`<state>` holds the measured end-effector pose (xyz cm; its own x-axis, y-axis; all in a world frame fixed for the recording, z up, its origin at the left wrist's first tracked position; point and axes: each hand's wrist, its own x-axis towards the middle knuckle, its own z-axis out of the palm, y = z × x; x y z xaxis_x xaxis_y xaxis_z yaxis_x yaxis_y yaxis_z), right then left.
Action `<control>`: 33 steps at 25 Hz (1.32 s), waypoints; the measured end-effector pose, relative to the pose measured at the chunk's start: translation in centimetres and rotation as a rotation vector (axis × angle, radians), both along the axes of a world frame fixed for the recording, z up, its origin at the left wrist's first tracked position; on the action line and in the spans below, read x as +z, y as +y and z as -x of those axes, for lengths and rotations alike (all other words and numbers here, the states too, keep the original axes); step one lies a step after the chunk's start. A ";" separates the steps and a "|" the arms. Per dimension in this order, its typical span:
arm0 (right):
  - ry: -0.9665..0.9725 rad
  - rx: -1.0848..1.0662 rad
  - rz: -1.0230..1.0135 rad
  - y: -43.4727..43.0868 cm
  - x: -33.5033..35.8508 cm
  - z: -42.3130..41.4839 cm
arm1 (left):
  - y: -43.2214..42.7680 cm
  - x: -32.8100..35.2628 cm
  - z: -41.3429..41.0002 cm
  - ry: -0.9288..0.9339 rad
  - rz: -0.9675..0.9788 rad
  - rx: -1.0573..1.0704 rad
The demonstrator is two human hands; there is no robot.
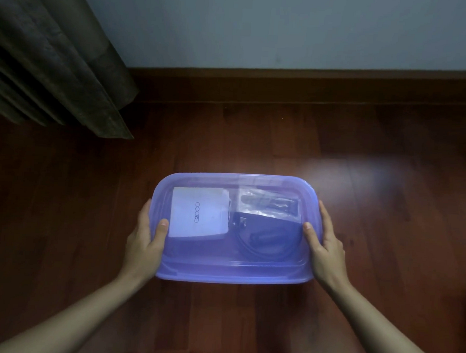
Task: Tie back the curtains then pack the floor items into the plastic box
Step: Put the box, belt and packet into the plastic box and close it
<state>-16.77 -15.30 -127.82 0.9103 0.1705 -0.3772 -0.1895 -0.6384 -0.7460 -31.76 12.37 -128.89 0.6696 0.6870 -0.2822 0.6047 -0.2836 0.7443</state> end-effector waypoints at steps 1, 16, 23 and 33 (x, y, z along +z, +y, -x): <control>-0.005 -0.001 -0.007 0.1 -0.1 0.0 | 0.1 -0.2 0.0 0.001 -0.011 0.007; 0.209 0.130 -0.269 9.3 2.3 -1.0 | 6.5 4.2 4.8 -0.023 -0.044 0.359; 0.453 0.569 -0.424 28.5 8.5 3.0 | 19.5 10.0 17.1 -0.120 -0.085 0.707; 0.652 0.526 -0.418 46.5 15.8 11.7 | 32.8 16.2 28.5 -0.223 0.195 0.957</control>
